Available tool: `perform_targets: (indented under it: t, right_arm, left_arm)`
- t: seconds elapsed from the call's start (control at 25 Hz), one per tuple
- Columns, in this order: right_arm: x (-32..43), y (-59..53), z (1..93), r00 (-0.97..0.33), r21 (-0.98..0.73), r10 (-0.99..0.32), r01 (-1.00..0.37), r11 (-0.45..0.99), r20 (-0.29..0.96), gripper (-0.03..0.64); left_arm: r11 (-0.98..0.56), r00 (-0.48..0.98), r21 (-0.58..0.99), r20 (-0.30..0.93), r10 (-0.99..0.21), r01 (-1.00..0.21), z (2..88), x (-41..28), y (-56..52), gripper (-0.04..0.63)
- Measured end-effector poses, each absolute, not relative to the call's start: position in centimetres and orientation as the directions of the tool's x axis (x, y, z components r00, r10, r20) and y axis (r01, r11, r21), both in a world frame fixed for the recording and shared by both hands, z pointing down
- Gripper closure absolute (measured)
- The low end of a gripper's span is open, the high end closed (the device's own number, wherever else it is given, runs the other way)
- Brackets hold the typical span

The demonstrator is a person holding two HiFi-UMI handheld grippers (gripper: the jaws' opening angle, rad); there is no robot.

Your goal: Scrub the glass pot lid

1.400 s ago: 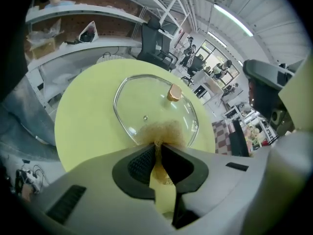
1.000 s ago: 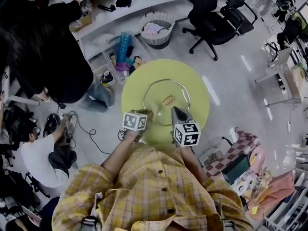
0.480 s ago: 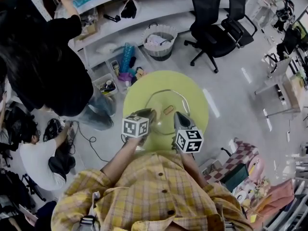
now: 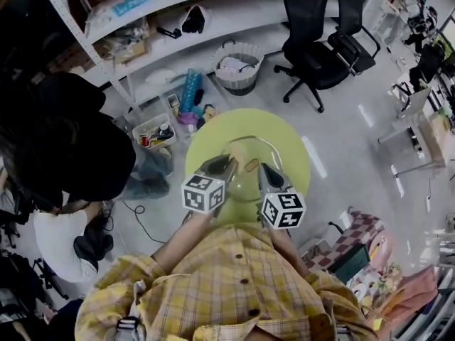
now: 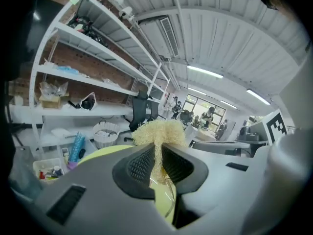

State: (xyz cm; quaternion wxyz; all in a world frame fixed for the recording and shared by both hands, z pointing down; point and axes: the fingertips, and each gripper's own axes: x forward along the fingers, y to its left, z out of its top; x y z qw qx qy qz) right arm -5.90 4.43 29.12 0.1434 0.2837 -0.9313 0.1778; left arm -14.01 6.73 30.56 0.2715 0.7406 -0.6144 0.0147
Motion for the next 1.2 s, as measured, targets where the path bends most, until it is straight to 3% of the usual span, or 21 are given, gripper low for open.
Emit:
perform_targets:
  t: [0.72,1.2]
  right_arm:
    - [-7.1,5.7,28.3,-0.818,-0.194,-0.47,-0.547,0.815,0.33,0.618]
    - [-6.1,5.5,28.6,-0.816,-0.187,-0.481,-0.552,0.813,0.32,0.618]
  left_arm:
    - [-0.111,0.145,0.152,0.24,-0.96,-0.982,28.6,-14.2,8.3,0.549]
    - [-0.102,0.131,0.131,0.237,-0.963,-0.986,28.8,-14.5,8.7,0.549]
